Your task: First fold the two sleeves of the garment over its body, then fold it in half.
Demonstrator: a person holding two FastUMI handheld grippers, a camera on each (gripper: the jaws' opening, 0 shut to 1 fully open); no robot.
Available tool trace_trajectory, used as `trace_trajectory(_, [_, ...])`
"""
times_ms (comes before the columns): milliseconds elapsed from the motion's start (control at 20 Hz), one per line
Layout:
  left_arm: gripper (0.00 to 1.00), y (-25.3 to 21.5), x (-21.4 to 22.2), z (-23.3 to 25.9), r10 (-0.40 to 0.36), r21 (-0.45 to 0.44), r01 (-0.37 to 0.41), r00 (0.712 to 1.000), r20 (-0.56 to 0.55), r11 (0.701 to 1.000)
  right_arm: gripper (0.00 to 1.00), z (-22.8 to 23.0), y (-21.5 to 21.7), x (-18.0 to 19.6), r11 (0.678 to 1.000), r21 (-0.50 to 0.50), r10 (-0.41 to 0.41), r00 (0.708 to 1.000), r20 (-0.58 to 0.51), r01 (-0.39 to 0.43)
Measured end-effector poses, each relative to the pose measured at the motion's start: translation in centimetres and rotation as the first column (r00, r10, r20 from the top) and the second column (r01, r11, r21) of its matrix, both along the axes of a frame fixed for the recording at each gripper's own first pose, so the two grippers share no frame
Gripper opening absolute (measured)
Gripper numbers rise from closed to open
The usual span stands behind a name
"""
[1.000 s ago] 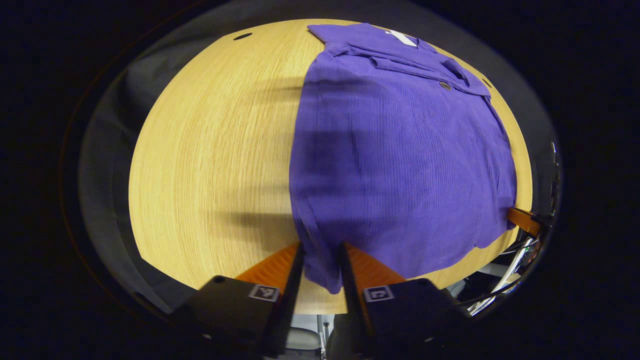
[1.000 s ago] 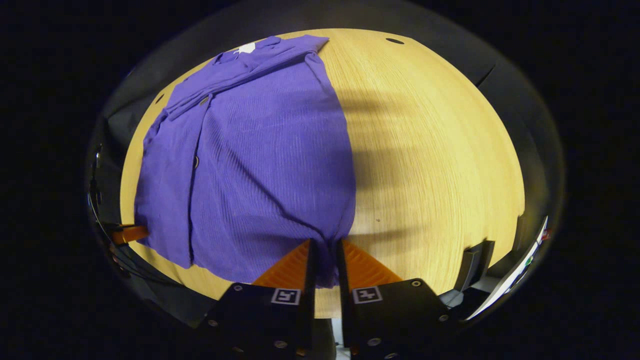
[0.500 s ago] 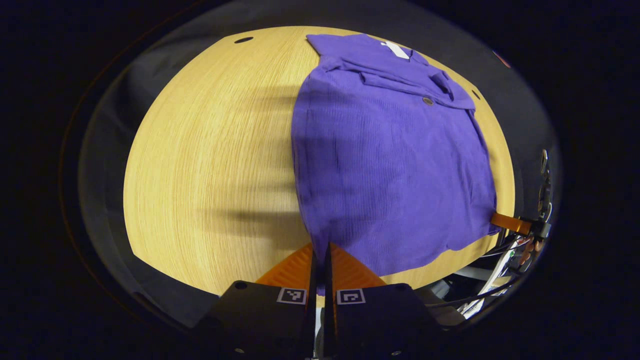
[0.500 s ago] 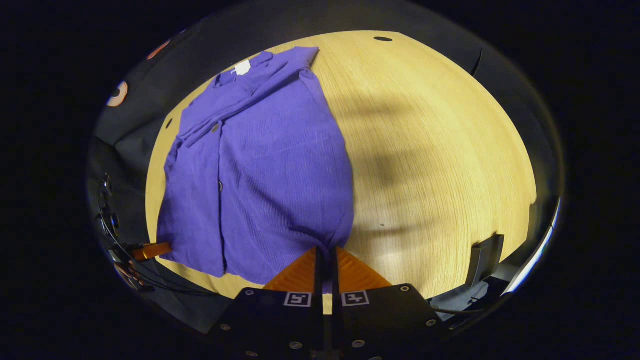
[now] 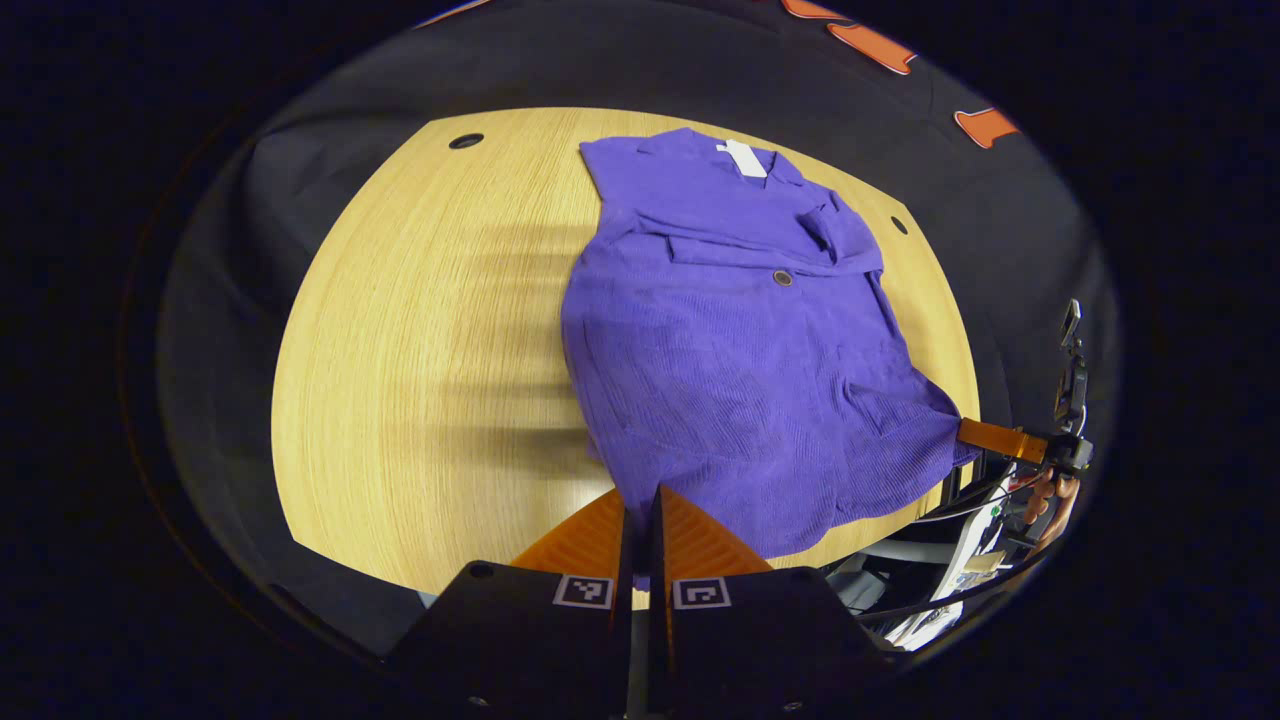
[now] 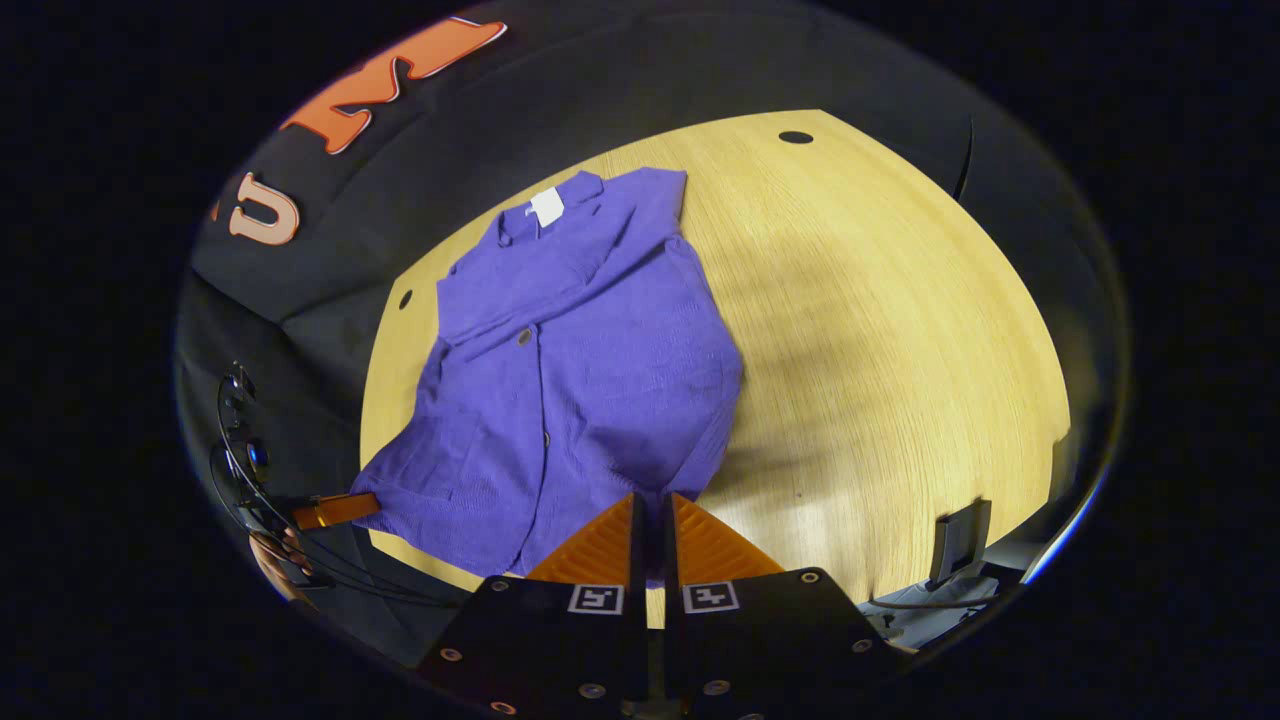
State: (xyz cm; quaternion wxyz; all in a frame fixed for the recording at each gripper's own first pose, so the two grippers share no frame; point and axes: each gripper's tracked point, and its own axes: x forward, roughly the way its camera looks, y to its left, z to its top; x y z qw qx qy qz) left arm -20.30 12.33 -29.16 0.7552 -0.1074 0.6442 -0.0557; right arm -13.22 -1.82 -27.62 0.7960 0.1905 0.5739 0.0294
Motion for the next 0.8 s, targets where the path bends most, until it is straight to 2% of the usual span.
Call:
trace_trajectory(200, [0.07,-0.2,2.7,3.1,-0.028,0.011,0.027,0.998,0.057,1.000,0.05,4.1,0.8,3.9,1.000,0.028,0.009,0.995,0.099,-0.012])
trace_trajectory(350, [0.08,-0.9,5.3,3.6,-0.045,0.031,0.043,0.995,0.092,0.999,0.05,4.0,0.5,5.7,0.999,0.004,0.041,0.992,0.119,-0.042])
trace_trajectory(400, [0.08,-1.3,5.6,3.6,-0.055,0.034,0.052,0.994,0.094,0.998,0.04,2.6,-0.2,4.7,0.995,-0.034,0.092,0.993,0.069,-0.090])
trace_trajectory(550, [0.08,-1.9,6.2,3.0,-0.048,0.033,0.045,0.996,0.081,0.998,0.04,-2.6,-2.4,0.9,0.976,-0.149,0.140,0.984,-0.108,-0.156])
trace_trajectory(650, [0.08,-1.3,6.4,2.7,-0.036,0.039,0.034,0.997,0.069,0.999,0.21,-5.5,-2.7,-1.0,0.972,-0.158,0.145,0.972,-0.186,-0.175])
trace_trajectory(700, [0.08,-1.0,6.4,2.5,-0.033,0.042,0.030,0.998,0.062,0.999,0.35,-6.3,-3.0,-1.7,0.970,-0.163,0.145,0.967,-0.211,-0.181])
trace_trajectory(800, [0.08,-0.8,6.4,2.1,-0.022,0.046,0.020,0.998,0.055,0.999,0.49,-7.5,-3.6,-2.5,0.965,-0.194,0.128,0.961,-0.244,-0.178])
